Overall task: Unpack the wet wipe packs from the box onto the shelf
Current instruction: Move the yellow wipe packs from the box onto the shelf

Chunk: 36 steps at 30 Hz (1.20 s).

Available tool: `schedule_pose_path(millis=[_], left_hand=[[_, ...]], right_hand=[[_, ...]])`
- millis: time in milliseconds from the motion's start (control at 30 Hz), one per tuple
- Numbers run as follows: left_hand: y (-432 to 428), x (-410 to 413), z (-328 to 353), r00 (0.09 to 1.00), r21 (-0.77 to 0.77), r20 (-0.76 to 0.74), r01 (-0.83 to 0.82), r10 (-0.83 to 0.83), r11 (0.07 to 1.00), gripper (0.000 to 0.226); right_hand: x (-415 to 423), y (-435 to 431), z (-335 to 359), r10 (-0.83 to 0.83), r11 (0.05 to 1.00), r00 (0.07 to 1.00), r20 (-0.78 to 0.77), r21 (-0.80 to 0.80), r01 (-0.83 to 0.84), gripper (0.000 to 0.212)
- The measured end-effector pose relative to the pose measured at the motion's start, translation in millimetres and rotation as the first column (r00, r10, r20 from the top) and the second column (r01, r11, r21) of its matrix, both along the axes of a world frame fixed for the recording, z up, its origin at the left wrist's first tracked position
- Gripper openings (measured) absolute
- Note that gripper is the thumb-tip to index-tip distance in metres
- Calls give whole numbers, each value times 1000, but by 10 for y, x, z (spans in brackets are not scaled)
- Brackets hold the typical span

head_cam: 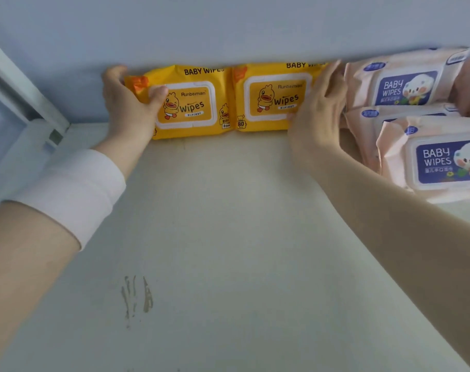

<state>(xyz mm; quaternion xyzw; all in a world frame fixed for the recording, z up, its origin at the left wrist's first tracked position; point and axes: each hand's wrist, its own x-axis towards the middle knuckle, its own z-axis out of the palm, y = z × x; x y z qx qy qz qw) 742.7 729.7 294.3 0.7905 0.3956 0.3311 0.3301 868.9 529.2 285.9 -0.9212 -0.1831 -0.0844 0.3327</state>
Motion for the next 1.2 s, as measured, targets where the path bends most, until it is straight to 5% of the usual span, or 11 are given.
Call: schedule_pose_path(millis=[133, 233, 333, 467, 600, 733, 967, 1200], left_hand=[[-413, -17, 161, 984, 337, -181, 60, 2, 939, 63], [-958, 75, 386, 882, 516, -456, 373, -121, 771, 48], [-1643, 240, 713, 601, 386, -790, 642, -122, 663, 42], [-2748, 410, 1228, 187, 118, -981, 774, -46, 621, 30], [-4085, 543, 1612, 7, -83, -992, 697, -122, 712, 37], [-5748, 882, 1548, -104, -219, -957, 871, -271, 440, 31], [-8629, 1155, 887, -354, -366, -912, 931, -209, 20, 31], [-10615, 1570, -73, -515, -498, -856, 843, -36, -203, 50]], right_hand=[[-210, -101, 91, 153, 941, 986, 66, -315, -125, 60], [-310, -433, 334, 269, 836, 963, 20, -501, -224, 57], [-353, -961, 650, 404, 686, 910, -90, -628, -367, 47], [-470, -2064, 1220, 515, 574, 839, -178, -655, -492, 51], [-528, -3591, 1616, 372, 692, 906, -203, -590, -417, 55], [-536, -5378, 1552, 121, 596, 952, -281, -746, -296, 59], [-616, -7890, 948, -272, 638, 879, -391, -757, -139, 60], [-624, -9867, 49, -512, 648, 682, -522, -756, -92, 54]])
